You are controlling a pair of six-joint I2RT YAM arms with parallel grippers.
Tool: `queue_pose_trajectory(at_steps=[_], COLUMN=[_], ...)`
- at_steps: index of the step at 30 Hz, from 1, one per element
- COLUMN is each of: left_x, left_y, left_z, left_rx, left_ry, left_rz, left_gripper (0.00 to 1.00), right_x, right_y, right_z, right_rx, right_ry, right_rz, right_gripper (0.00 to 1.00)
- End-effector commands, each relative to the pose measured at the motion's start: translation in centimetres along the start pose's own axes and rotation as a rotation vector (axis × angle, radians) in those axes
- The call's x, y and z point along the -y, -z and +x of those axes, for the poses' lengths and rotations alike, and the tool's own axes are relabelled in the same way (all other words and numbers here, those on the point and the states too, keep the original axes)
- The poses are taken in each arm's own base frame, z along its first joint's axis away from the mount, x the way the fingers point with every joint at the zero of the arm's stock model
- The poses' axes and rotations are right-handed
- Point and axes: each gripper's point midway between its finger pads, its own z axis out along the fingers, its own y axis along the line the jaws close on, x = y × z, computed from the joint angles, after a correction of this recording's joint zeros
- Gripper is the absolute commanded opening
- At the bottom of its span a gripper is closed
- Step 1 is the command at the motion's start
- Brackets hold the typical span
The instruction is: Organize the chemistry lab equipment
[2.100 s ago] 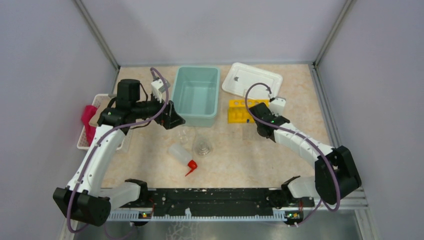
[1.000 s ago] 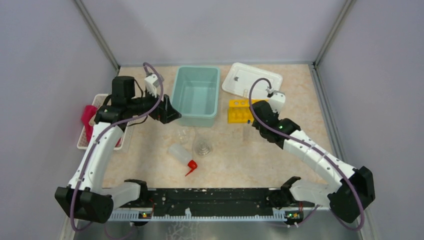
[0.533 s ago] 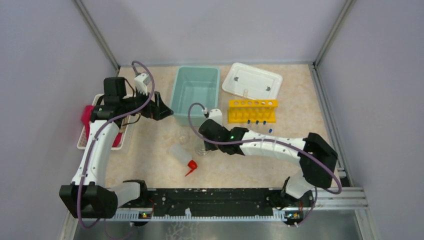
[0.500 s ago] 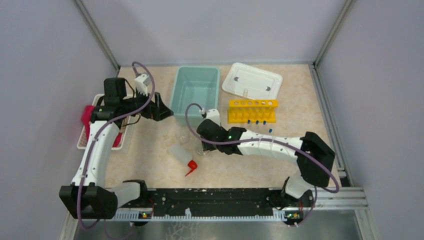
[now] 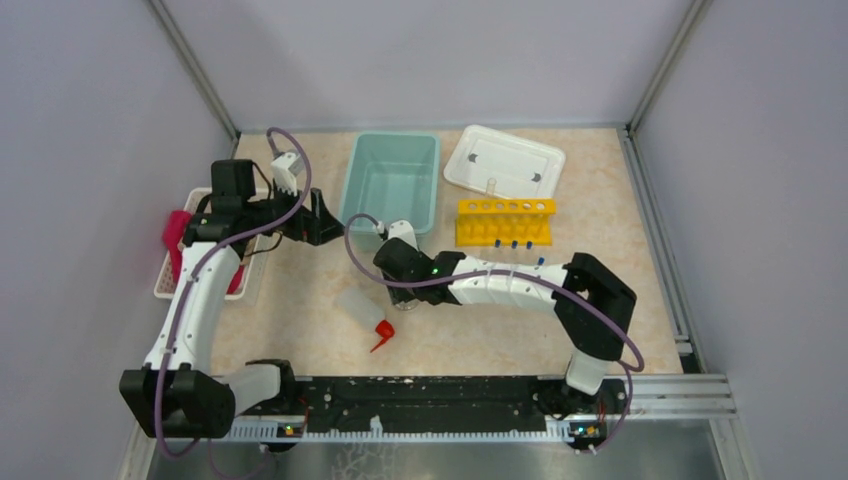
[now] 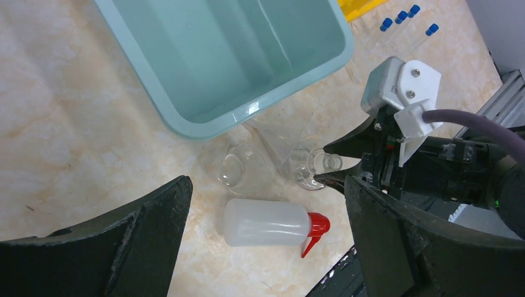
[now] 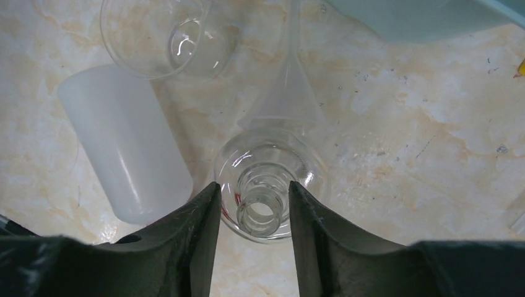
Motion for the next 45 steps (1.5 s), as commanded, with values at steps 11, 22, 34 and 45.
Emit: queue_pose_trajectory(at_steps=[11,22,34,45], left_x=[-1.4,-1.5,-1.6,-2.2], left_y=[-0.5,-0.7,-1.2,-3.5], left_z=[0.1,-0.1,1.1,0.6], left_rx=[-0.006,0.002,-0.010,-0.010], left_ry=[-0.006,0.011,0.023,0.045], left_rz=[-0.038,-0.028,-0.015,0.067], left_gripper=[0.99,0.99,0.99,0.99], right_x=[-0.3,0.8,5.6,9.2], right_y=[2.6,14.5,13.6,2.1], right_z=[-4.5,-13.7,-24.7,-27.7], right_rx=[0.080,0.199,0.350,0.334], right_ry=[0.033,0.065,-0.033,-0.070], right_rz=[0.043,0.000,0.099,0.223], right_gripper=[0.00,0.00,0.00,0.00])
